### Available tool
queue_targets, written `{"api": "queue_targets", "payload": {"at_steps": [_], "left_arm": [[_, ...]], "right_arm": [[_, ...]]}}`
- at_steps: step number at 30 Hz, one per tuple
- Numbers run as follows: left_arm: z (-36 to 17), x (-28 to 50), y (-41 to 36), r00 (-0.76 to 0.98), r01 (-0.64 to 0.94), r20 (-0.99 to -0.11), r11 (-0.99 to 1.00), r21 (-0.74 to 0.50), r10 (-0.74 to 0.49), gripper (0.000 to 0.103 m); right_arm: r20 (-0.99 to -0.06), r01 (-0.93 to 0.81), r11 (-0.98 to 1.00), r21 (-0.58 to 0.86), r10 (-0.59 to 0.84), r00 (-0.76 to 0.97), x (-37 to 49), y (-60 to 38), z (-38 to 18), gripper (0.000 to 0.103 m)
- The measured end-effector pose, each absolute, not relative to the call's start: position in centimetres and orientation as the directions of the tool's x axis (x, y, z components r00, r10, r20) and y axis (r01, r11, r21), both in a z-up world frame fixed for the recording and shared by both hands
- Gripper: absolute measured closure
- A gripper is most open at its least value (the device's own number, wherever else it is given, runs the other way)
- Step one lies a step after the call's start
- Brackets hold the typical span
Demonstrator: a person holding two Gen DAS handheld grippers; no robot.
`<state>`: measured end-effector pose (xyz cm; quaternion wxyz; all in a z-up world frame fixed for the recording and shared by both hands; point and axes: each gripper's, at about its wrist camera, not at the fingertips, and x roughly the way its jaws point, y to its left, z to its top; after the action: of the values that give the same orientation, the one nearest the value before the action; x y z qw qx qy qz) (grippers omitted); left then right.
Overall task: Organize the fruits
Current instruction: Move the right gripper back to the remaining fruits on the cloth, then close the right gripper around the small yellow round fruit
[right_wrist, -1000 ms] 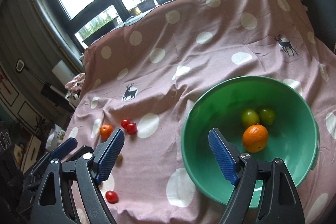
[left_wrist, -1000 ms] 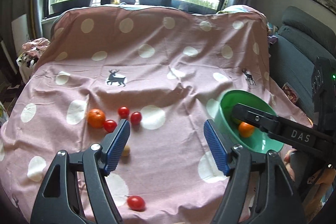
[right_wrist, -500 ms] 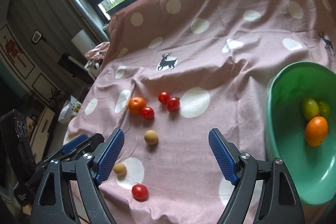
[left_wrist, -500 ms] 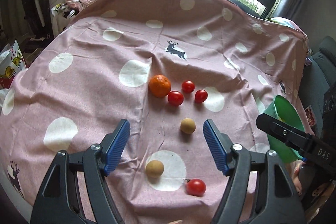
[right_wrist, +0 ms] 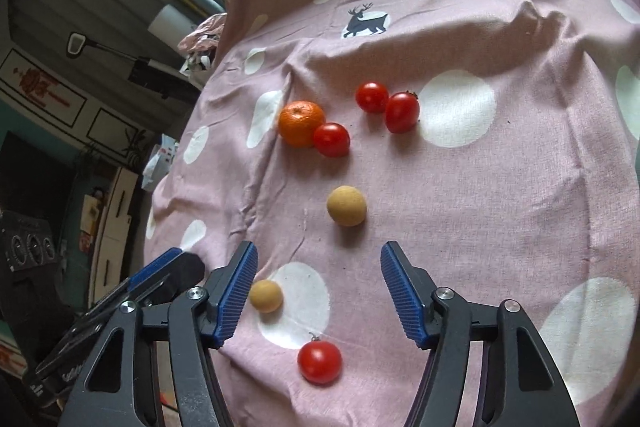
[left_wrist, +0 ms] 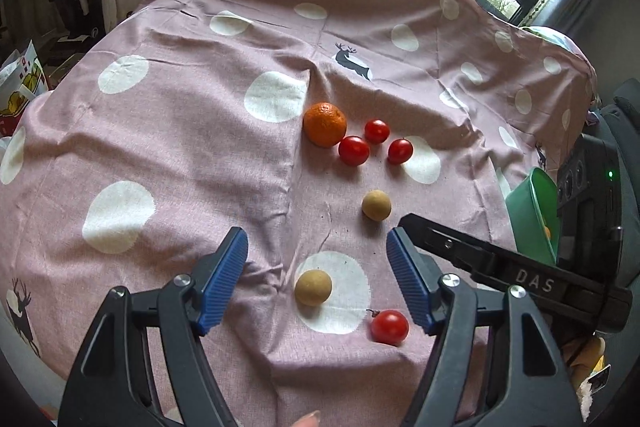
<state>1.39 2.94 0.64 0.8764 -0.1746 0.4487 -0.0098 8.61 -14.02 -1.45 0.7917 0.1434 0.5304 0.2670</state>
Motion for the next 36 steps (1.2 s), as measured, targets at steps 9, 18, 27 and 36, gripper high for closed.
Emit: {"api": "queue_targets", "payload": {"at_steps": [9, 18, 27, 36], "left_arm": [[-0.3, 2.5, 1.0, 0.586, -0.082, -0.793, 0.961, -0.264, -0.168, 0.035], [-0.3, 5.3, -0.8, 0.568, -0.046, -0.805, 0.969, -0.243, -0.174, 0.039], [-0.8, 8.0, -1.9, 0.549, -0.019, -0.824, 0.983, -0.182, -0.142, 0.043], [-2.4, 7.8, -3.2, 0.552, 0.028, -0.815, 0.981, -0.191, -0.175, 0.046]], "right_arm": [[-0.802, -0.282, 0.917, 0.284, 0.388, 0.454, 8.6, -14.1, 0.5, 0.044], [-0.783, -0.301, 0.911, 0.282, 0.400, 0.477, 11.4, -13.8, 2.7, 0.045], [-0.791, -0.305, 0.891, 0.335, 0.442, 0.423, 12.4, -13.4, 1.1, 0.053], [-0.787, -0.291, 0.835, 0.466, 0.542, 0.295, 13.0, -13.7, -1.0, 0.057]]}}
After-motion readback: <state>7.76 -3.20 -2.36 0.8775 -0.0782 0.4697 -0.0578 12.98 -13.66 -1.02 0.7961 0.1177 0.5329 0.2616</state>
